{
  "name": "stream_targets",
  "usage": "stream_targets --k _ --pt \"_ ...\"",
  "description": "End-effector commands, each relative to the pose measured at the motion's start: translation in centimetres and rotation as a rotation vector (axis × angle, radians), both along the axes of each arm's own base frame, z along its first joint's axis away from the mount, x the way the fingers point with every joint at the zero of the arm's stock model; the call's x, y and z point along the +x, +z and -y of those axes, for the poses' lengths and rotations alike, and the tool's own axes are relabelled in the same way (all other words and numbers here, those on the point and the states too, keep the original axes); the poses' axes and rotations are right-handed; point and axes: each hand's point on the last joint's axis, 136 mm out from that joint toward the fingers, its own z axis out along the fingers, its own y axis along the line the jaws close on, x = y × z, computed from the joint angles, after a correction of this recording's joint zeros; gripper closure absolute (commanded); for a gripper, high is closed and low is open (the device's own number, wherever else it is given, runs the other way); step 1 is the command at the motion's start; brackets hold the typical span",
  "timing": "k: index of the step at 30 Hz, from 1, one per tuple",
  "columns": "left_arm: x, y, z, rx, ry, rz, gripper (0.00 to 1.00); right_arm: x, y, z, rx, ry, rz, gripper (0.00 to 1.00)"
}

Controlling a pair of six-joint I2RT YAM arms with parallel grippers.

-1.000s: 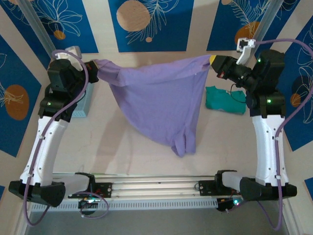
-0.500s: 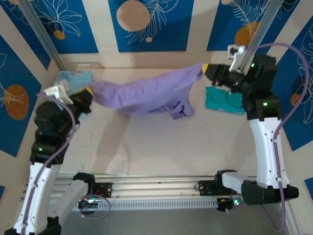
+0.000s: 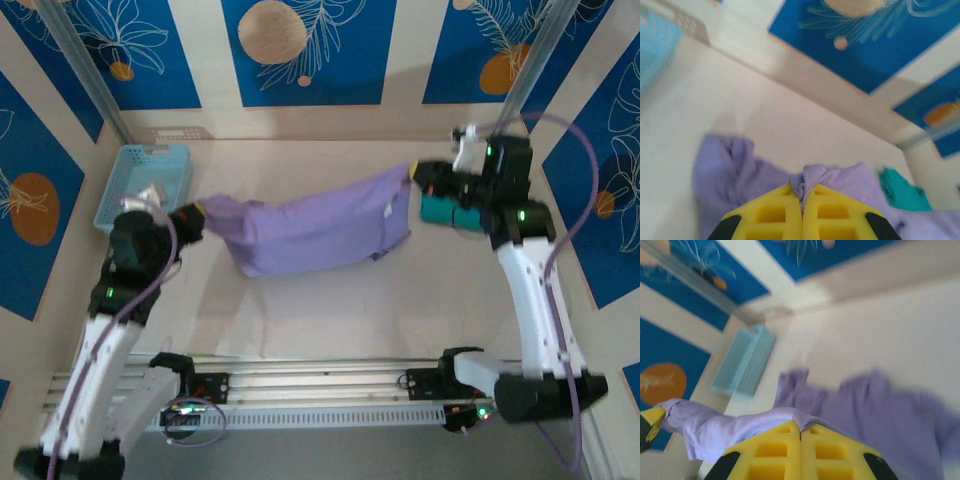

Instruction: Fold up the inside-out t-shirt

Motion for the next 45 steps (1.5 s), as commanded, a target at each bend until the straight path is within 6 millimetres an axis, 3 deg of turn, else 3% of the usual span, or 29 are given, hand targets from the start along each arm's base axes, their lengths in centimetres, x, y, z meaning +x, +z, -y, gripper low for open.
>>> stream_targets --k 1,2,5,7,9,12,15,17,19,22,26,28,29,32,35,38,41,45 --pt "7.8 9.6 -2.6 0.108 0.184 0.251 1.00 8.2 8.1 2.9 -0.029 -0.152 0.260 1.00" --pt "9.9 12.0 -2.5 0.129 0.186 0.282 1.00 9.7 10.7 3.0 -0.013 -0.156 0.310 1.00" --pt "12.9 20.2 -2.0 0.168 0.174 0.400 1.00 12.0 17.3 2.5 0.026 -0.120 0.447 1.00" --pt "12.9 24.5 -1.7 0.178 0.159 0.469 1.00 12.0 20.5 2.2 0.036 -0.105 0.518 1.00" --pt "11.6 27.7 -1.5 0.183 0.142 0.537 1.00 11.0 22.9 2.1 0.045 -0.092 0.586 1.00" --pt "8.2 30.0 -1.5 0.190 0.124 0.606 1.00 9.3 24.2 1.8 0.063 -0.058 0.611 1.00" --pt "4.1 29.4 -1.2 0.176 0.075 0.624 1.00 7.8 22.6 0.1 0.045 0.025 0.550 1.00" --pt "1.2 26.6 -1.2 0.147 0.045 0.592 1.00 7.0 19.7 -1.1 0.016 0.064 0.477 1.00" --pt "-0.8 21.7 -0.8 0.096 0.001 0.523 1.00 6.1 15.9 -1.6 -0.020 0.075 0.382 1.00" --pt "-2.8 9.5 0.6 0.022 -0.090 0.286 1.00 4.7 6.6 -1.8 -0.081 0.077 0.157 1.00" --pt "-6.3 -10.9 2.6 -0.076 -0.170 -0.204 0.96 2.4 -9.4 -1.3 -0.146 0.047 -0.172 1.00" --pt "-8.6 -17.6 3.5 -0.097 -0.205 -0.364 0.91 1.5 -15.8 -1.7 -0.143 0.073 -0.315 1.00" --pt "-9.5 -19.9 3.4 -0.085 -0.202 -0.421 0.88 1.1 -18.5 -2.2 -0.145 0.099 -0.383 1.00" --pt "-10.3 -22.6 2.4 0.005 -0.172 -0.487 0.70 0.6 -23.3 -3.6 -0.145 0.173 -0.509 1.00" --pt "-9.8 -22.3 1.9 0.094 -0.172 -0.498 0.48 0.3 -25.6 -4.2 -0.155 0.212 -0.573 1.00" --pt "-8.7 -20.8 2.6 0.148 -0.203 -0.460 0.33 0.4 -26.1 -4.2 -0.159 0.222 -0.591 1.00" --pt "-7.0 -18.1 6.6 0.243 -0.332 -0.308 0.24 0.6 -25.4 -4.3 -0.154 0.226 -0.581 1.00" --pt "-6.4 -16.9 15.4 0.518 -0.624 -0.112 0.23 1.2 -23.8 -3.9 -0.134 0.219 -0.563 1.00"
